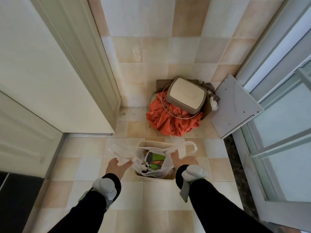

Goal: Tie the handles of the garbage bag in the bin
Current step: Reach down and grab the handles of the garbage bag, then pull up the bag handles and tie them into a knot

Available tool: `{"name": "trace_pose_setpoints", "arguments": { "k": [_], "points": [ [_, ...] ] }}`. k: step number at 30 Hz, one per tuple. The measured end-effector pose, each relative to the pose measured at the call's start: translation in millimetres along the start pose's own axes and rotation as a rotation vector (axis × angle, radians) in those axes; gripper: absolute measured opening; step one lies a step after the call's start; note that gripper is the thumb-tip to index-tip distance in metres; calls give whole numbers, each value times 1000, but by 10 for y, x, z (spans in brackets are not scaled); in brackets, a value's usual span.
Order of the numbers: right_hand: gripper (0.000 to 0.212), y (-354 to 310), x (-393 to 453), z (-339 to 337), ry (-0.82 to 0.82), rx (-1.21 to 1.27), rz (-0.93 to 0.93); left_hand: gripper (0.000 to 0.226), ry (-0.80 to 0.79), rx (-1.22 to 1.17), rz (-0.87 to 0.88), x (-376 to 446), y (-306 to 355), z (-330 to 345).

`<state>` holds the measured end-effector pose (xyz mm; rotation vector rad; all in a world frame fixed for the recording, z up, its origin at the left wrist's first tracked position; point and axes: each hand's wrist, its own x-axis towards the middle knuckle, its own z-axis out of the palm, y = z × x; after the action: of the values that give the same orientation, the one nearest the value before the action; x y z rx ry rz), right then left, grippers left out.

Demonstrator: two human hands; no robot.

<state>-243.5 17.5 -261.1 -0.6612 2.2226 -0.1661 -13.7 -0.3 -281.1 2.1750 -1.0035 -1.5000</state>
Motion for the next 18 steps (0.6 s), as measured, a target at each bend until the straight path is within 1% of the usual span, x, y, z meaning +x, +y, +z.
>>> {"name": "trace_pose_setpoints", "arguments": {
  "k": [3, 6, 7, 8, 10, 11, 13, 15, 16, 18],
  "points": [
    [81, 51, 190, 189, -9, 65, -49, 97, -21, 41, 68, 252, -57, 136],
    [70, 72, 377, 330, -18, 136, -129, 100, -27, 84, 100, 482, -74, 293],
    [68, 78, 450, 384, 2, 150, -144, 95, -18, 93, 115, 554, -94, 348],
    [68, 71, 527, 444, 29, 157, -159, 84, -2, 96, 147, 640, -111, 396],
    [68, 32, 675, 554, 75, 159, -191, 51, 26, 71, 259, 789, -110, 473],
    [70, 10, 745, 615, 100, 148, -195, 44, 31, 44, 302, 871, -112, 519],
    [73, -28, 863, 721, 166, 83, -195, 42, 42, -6, 345, 1018, -106, 600],
    [64, -60, 986, 815, 208, 64, -224, 23, 54, -64, 384, 1151, -91, 657],
    [59, -77, 1033, 853, 216, 88, -252, 19, 49, -93, 393, 1210, -81, 682],
    [52, -97, 1118, 933, 240, 130, -347, 28, 39, -187, 405, 1314, -66, 732]
  ]
}}
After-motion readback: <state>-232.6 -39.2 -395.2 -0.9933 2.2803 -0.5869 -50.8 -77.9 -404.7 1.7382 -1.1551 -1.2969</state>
